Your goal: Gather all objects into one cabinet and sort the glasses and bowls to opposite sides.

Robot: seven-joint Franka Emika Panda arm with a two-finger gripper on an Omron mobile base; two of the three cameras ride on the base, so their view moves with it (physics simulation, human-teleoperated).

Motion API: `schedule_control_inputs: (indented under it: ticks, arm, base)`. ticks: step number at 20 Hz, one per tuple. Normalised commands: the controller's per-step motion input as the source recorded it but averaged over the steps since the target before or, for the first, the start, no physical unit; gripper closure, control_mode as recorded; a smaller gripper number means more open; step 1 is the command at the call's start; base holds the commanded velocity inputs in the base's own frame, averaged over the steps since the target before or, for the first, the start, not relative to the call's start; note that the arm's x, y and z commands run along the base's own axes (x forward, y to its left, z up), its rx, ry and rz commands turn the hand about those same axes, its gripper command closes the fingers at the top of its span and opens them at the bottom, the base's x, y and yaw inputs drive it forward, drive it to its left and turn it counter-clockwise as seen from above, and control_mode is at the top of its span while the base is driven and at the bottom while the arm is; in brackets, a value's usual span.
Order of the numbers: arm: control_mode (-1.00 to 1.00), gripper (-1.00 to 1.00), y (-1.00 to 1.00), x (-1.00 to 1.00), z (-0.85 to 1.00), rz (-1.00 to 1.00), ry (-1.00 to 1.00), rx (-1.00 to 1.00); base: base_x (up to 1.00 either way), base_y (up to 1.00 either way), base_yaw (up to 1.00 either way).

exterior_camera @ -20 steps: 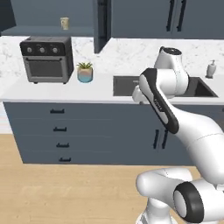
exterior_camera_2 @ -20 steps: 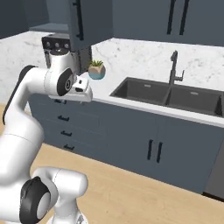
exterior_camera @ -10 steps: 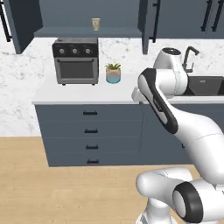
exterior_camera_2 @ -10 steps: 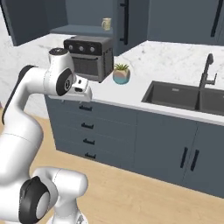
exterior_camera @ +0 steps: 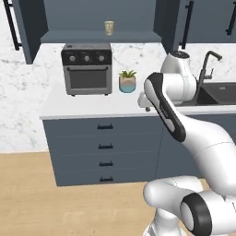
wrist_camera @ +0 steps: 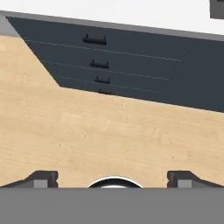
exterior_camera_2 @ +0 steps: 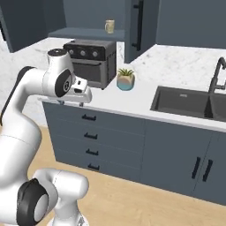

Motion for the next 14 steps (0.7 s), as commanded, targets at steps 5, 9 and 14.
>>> schedule_control_inputs:
  ticks: [5,9,14]
  arm:
    - [1.00,-1.00,0.00,0.00,0.00,0.00,0.00,0.00]
    - [1.00,-1.00,0.00,0.00,0.00,0.00,0.00,0.00]
    - [1.00,-1.00,0.00,0.00,0.00,0.00,0.00,0.00]
  base:
    - [0.83,0.04,-0.21]
    - [0.65,0.36,-0.17]
    - [0.12,0.34,-0.10]
